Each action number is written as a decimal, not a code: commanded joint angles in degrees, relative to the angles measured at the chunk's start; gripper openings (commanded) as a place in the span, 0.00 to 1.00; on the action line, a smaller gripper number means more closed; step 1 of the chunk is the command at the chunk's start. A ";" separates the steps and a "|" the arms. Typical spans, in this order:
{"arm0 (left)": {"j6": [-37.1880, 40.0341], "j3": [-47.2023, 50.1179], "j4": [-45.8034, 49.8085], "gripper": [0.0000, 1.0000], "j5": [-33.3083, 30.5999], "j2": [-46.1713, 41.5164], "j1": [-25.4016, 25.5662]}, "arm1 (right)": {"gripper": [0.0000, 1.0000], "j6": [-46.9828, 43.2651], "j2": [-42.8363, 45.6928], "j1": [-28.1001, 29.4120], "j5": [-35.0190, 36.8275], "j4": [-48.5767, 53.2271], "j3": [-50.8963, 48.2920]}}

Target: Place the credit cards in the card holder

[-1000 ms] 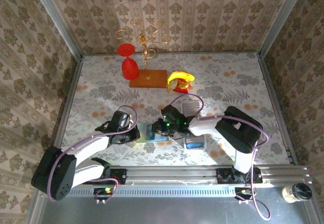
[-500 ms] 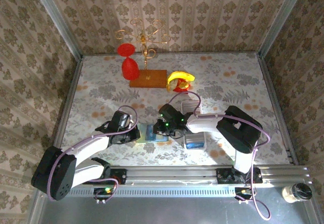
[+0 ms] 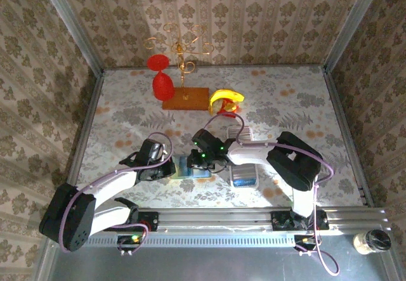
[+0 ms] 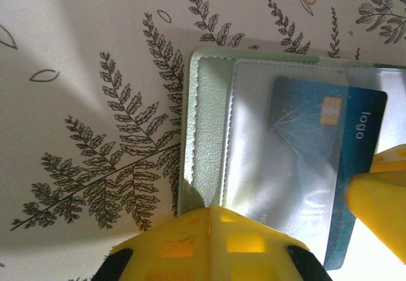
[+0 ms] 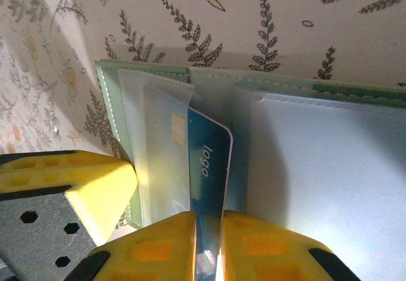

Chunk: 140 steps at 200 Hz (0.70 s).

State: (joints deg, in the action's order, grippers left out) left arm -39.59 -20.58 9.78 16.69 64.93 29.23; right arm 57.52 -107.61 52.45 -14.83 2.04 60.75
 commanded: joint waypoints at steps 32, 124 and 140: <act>0.04 1.68 0.22 0.00 0.65 0.20 0.91 | 0.21 -1.42 1.65 0.70 5.76 7.55 1.10; 0.15 1.99 -0.04 0.00 0.44 0.73 0.91 | 0.17 -1.36 -1.37 1.08 4.91 7.97 3.97; 0.22 1.95 -0.05 0.00 0.46 0.81 0.93 | 0.15 -1.43 -1.66 1.17 4.73 7.82 4.50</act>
State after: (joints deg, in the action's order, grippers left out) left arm -39.59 -20.32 9.32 16.71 64.86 29.28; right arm 56.90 -107.87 53.17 -10.72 8.19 63.33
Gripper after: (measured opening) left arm 0.050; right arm 0.163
